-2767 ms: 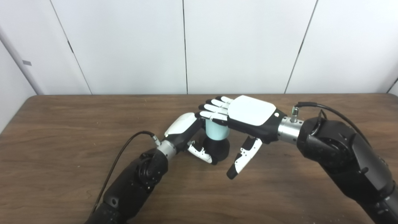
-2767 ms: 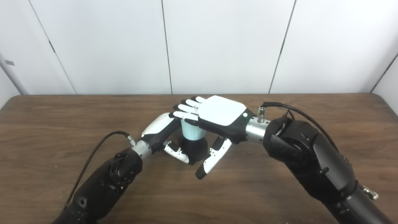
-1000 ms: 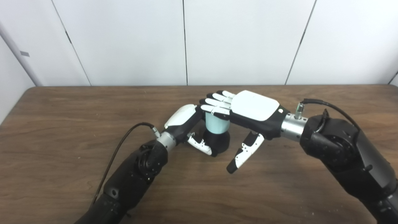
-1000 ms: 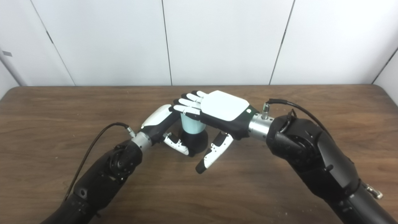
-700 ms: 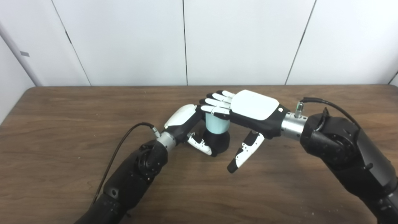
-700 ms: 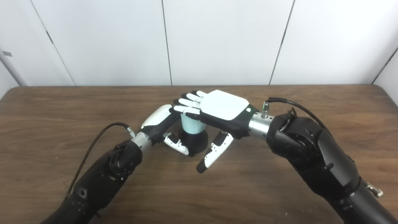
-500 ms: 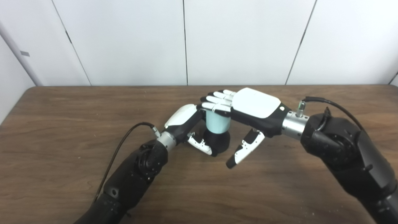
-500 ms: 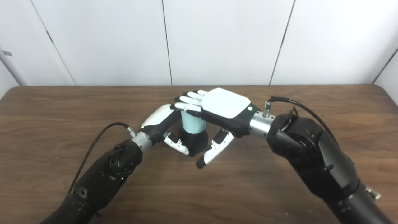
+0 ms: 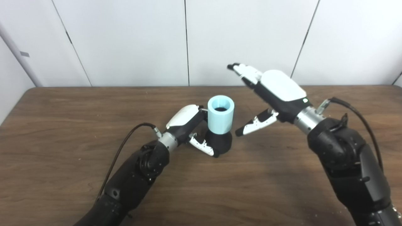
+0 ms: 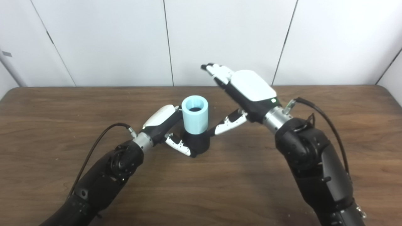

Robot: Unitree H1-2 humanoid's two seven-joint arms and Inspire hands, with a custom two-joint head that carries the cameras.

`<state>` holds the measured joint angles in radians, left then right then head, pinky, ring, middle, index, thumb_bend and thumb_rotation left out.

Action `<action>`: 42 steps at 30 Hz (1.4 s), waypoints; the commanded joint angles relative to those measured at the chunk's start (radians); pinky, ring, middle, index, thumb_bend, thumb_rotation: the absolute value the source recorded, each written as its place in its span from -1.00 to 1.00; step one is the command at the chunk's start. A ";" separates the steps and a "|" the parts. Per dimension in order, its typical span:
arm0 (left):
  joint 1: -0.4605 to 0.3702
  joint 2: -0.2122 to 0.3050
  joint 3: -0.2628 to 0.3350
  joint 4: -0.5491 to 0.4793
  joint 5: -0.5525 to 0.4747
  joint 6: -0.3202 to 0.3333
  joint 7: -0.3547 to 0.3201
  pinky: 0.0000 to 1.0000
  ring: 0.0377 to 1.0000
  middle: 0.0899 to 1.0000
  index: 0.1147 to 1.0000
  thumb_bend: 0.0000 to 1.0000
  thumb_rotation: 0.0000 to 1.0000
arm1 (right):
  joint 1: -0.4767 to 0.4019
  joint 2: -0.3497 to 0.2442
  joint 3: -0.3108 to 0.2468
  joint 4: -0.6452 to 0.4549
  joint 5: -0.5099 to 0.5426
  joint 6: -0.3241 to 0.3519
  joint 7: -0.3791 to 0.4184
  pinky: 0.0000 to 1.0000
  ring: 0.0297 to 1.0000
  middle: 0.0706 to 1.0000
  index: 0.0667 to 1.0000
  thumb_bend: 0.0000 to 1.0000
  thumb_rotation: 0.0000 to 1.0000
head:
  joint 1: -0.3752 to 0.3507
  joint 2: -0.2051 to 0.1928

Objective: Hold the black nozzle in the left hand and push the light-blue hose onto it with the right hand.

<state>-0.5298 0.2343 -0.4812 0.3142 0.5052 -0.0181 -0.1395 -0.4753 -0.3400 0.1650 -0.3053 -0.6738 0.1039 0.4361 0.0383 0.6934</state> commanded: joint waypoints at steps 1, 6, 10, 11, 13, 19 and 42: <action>0.038 0.014 -0.029 0.051 0.029 0.046 -0.075 1.00 0.28 -0.07 -0.20 0.05 -1.00 | -0.045 0.007 -0.028 -0.025 0.034 0.007 -0.037 0.40 0.92 1.00 1.00 0.57 -0.39 | 0.001 0.001; 0.045 0.020 -0.026 0.042 0.029 0.046 -0.074 1.00 0.28 -0.07 -0.20 0.05 -1.00 | 0.001 0.022 -0.081 -0.011 0.160 0.081 -0.022 0.44 0.84 1.00 1.00 0.52 -0.54 | 0.005 0.001; 0.047 0.023 -0.023 0.036 0.030 0.047 -0.072 1.00 0.28 -0.07 -0.20 0.05 -1.00 | 0.028 -0.010 -0.070 -0.026 0.192 0.162 0.028 0.39 0.78 0.98 1.00 0.51 -0.78 | 0.005 0.001; 0.046 0.023 -0.022 0.036 0.031 0.050 -0.071 1.00 0.28 -0.07 -0.20 0.05 -1.00 | 0.040 -0.016 -0.071 -0.030 0.197 0.186 0.035 0.38 0.77 0.97 1.00 0.51 -0.82 | 0.005 0.001; 0.045 0.022 -0.020 0.037 0.032 0.058 -0.072 1.00 0.29 -0.09 -0.18 0.05 -1.00 | 0.059 -0.017 -0.076 -0.035 0.201 0.215 0.029 0.33 0.70 0.92 0.96 0.50 -0.91 | 0.010 -0.006; 0.053 0.024 0.010 -0.003 0.014 0.124 -0.107 0.99 0.70 0.72 0.74 0.81 -0.59 | 0.143 0.058 -0.124 -0.037 0.234 0.228 -0.091 0.22 0.59 0.83 0.90 0.51 -0.96 | 0.011 -0.008; 0.188 0.039 0.195 -0.207 -0.011 0.311 -0.089 1.00 1.00 1.00 1.00 0.99 -0.70 | 0.241 0.118 -0.168 0.039 0.433 0.132 -0.222 0.16 0.56 0.81 0.87 0.56 -0.96 | 0.023 -0.020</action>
<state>-0.3710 0.2205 -0.3189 0.0724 0.4720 0.2265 -0.2389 -0.2077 -0.2197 0.0050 -0.2445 -0.2615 0.2928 0.2382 0.0614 0.6734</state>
